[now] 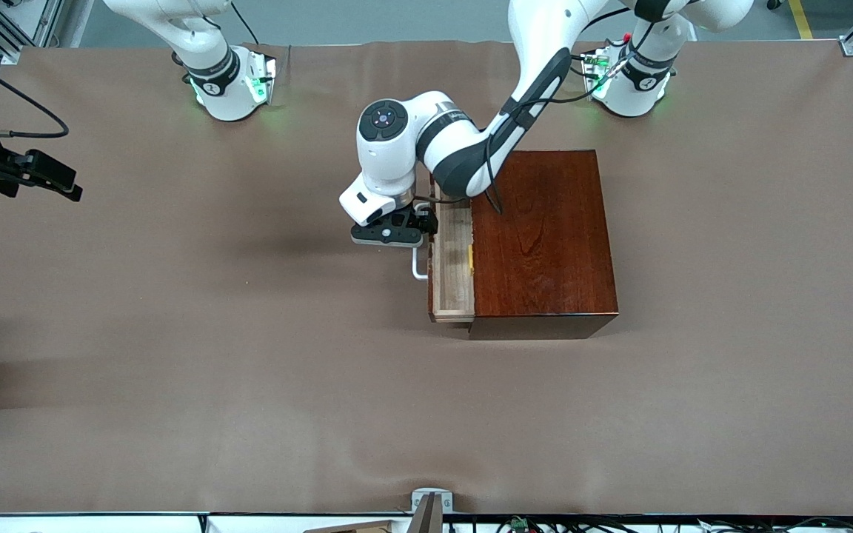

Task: Open drawer, take yellow block, close drawer

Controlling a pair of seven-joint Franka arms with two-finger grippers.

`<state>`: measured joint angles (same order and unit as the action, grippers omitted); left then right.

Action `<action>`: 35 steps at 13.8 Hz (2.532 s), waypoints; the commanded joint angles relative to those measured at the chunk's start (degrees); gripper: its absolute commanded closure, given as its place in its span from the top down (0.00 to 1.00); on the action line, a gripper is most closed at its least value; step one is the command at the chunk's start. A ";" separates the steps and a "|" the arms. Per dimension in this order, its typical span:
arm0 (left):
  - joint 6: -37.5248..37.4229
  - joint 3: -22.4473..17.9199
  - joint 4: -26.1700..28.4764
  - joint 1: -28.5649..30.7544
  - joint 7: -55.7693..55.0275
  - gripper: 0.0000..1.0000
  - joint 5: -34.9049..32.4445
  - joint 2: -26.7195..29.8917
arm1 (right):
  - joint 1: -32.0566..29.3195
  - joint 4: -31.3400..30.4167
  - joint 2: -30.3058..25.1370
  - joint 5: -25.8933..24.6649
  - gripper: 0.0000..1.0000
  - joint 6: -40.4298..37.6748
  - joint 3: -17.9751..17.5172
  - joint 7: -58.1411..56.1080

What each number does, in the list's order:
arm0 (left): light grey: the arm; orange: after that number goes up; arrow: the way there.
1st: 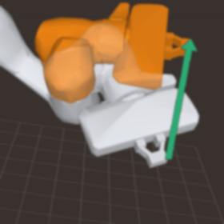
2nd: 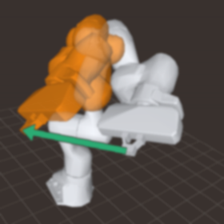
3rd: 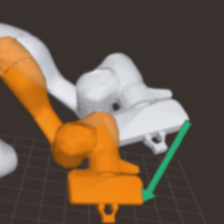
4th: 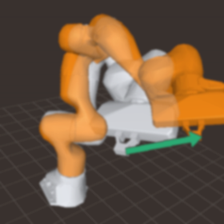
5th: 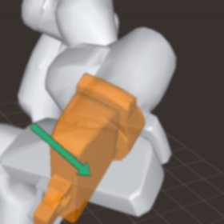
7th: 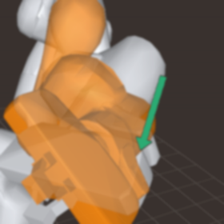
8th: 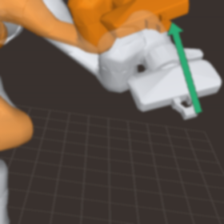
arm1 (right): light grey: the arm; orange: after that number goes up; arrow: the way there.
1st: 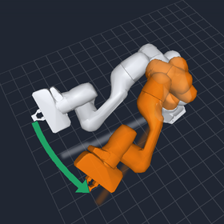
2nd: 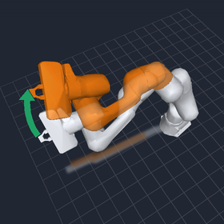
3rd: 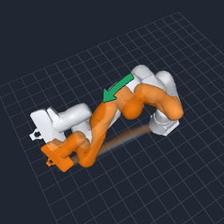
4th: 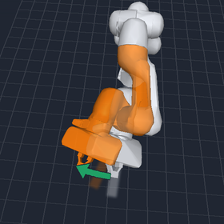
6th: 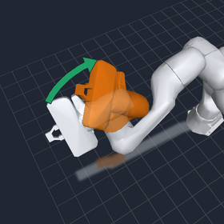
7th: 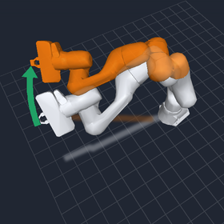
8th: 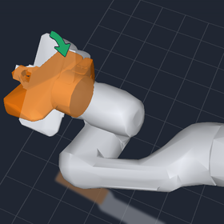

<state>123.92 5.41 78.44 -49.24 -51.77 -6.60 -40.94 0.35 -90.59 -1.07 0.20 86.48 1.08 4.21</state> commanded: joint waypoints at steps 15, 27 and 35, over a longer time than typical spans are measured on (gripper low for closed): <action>3.07 -0.13 -0.92 -0.77 -0.08 1.00 0.71 -1.15 | -0.08 0.59 0.10 -0.73 1.00 -0.52 -0.37 0.80; 10.99 0.04 -1.80 -2.62 -0.87 1.00 3.08 -2.56 | -0.17 0.59 0.10 -0.73 1.00 -0.52 -0.37 0.80; 11.52 0.48 -5.22 -3.68 -3.60 1.00 5.01 -1.60 | -0.17 0.59 0.10 -0.73 1.00 -0.52 -0.37 0.80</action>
<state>135.10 6.16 75.96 -52.10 -54.26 -2.73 -41.74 0.35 -90.59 -1.07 0.20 86.48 1.08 4.22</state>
